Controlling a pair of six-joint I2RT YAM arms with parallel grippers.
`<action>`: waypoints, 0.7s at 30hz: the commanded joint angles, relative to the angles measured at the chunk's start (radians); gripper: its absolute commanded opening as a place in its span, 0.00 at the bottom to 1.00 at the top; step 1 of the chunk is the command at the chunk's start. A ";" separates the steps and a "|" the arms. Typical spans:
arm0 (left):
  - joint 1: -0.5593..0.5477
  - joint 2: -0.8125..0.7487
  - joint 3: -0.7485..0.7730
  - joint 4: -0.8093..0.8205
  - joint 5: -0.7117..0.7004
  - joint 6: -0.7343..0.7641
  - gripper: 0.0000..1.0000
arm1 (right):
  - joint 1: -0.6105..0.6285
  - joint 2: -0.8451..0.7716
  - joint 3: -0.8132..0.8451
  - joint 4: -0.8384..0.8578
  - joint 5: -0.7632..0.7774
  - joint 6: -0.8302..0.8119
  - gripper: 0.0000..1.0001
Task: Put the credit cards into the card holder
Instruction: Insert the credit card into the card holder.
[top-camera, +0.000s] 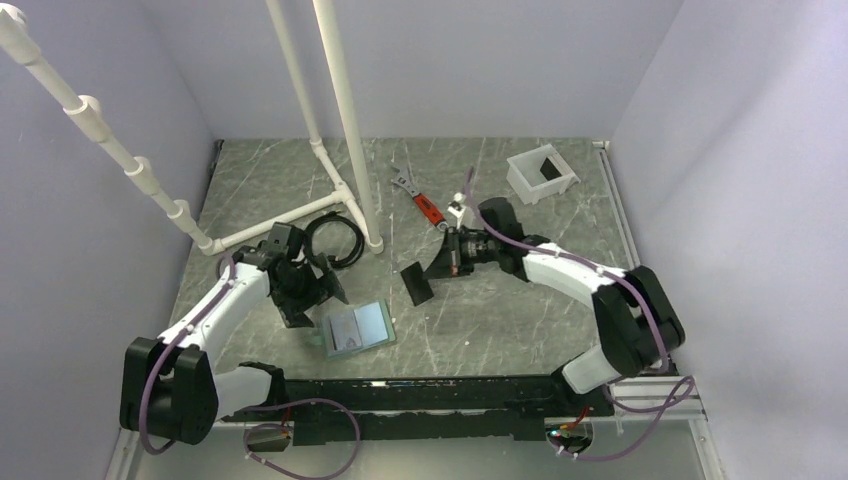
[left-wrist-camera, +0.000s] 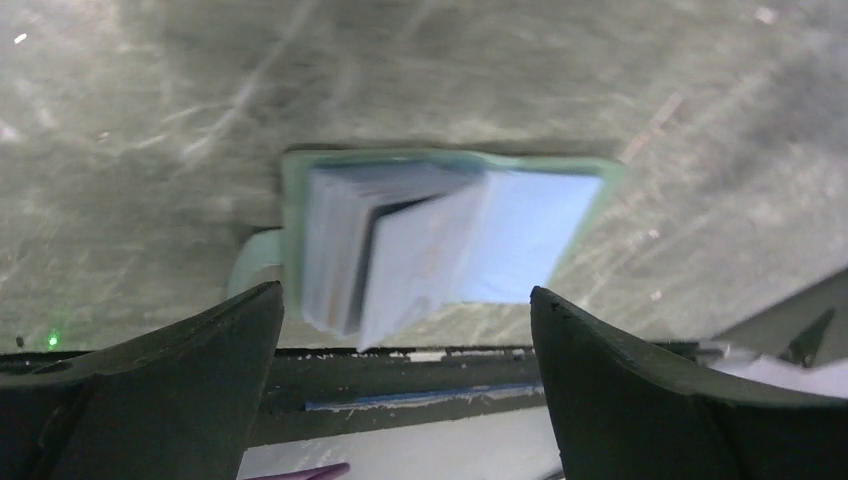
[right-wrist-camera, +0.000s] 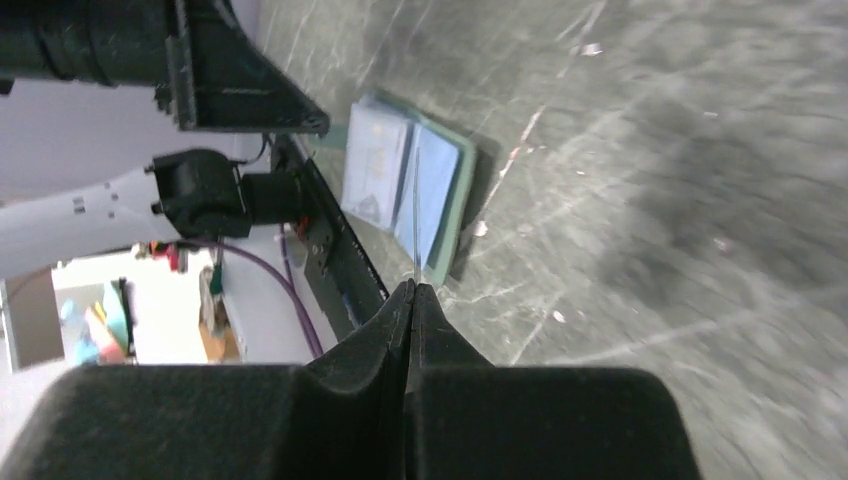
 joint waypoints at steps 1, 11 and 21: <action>0.004 -0.008 -0.069 0.001 -0.142 -0.141 0.99 | 0.097 0.091 0.023 0.201 -0.091 0.018 0.00; -0.012 -0.004 -0.261 0.219 -0.025 -0.158 0.86 | 0.234 0.273 0.046 0.397 -0.125 0.090 0.00; -0.081 0.065 -0.291 0.365 -0.001 -0.064 0.53 | 0.237 0.343 0.005 0.426 -0.154 0.069 0.00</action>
